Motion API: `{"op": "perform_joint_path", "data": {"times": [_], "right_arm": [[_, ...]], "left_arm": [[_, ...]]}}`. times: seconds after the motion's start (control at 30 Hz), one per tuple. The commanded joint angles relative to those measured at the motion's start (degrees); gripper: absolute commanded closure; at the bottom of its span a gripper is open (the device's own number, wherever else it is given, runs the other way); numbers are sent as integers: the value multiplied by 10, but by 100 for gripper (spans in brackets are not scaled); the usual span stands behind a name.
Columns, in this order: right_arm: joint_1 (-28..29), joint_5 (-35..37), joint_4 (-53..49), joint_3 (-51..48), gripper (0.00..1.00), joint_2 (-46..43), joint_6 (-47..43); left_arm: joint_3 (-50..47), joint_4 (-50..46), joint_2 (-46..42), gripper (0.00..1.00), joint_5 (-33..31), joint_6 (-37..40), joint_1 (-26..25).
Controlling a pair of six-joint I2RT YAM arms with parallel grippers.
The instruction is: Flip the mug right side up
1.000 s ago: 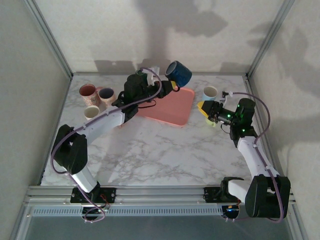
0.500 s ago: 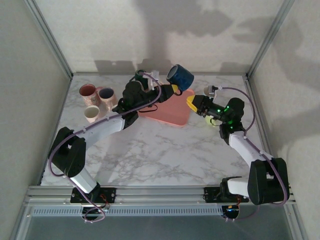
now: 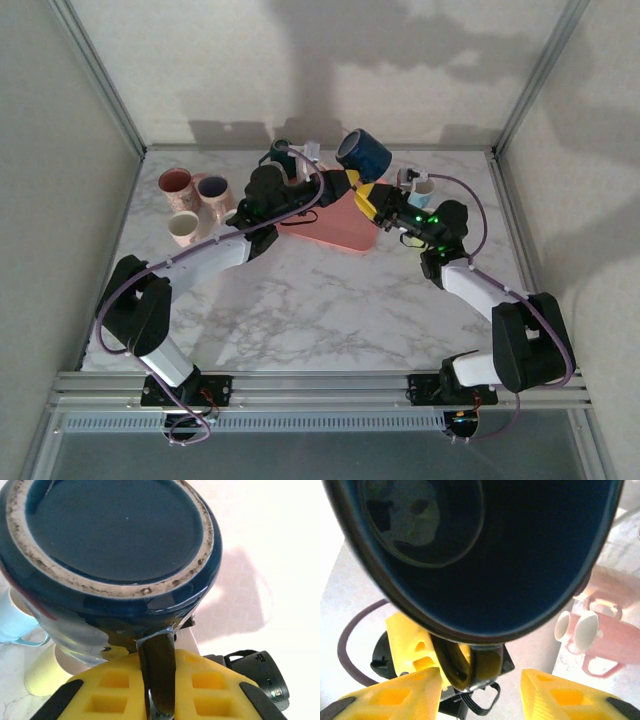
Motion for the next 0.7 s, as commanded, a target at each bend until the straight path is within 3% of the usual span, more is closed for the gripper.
{"op": "perform_joint_path", "data": {"times": [0.0,0.5,0.67], "right_arm": [[8,55,63,9,54,3,31],[23,143,122,7,66,20,84],[23,140,124,9,78,12,71]], "left_arm": [[2,81,-39,100,10,1,-7],[-23,120,-41,100,10,-21,-18],[-28,118,-41,100,8,-20,-18]]}}
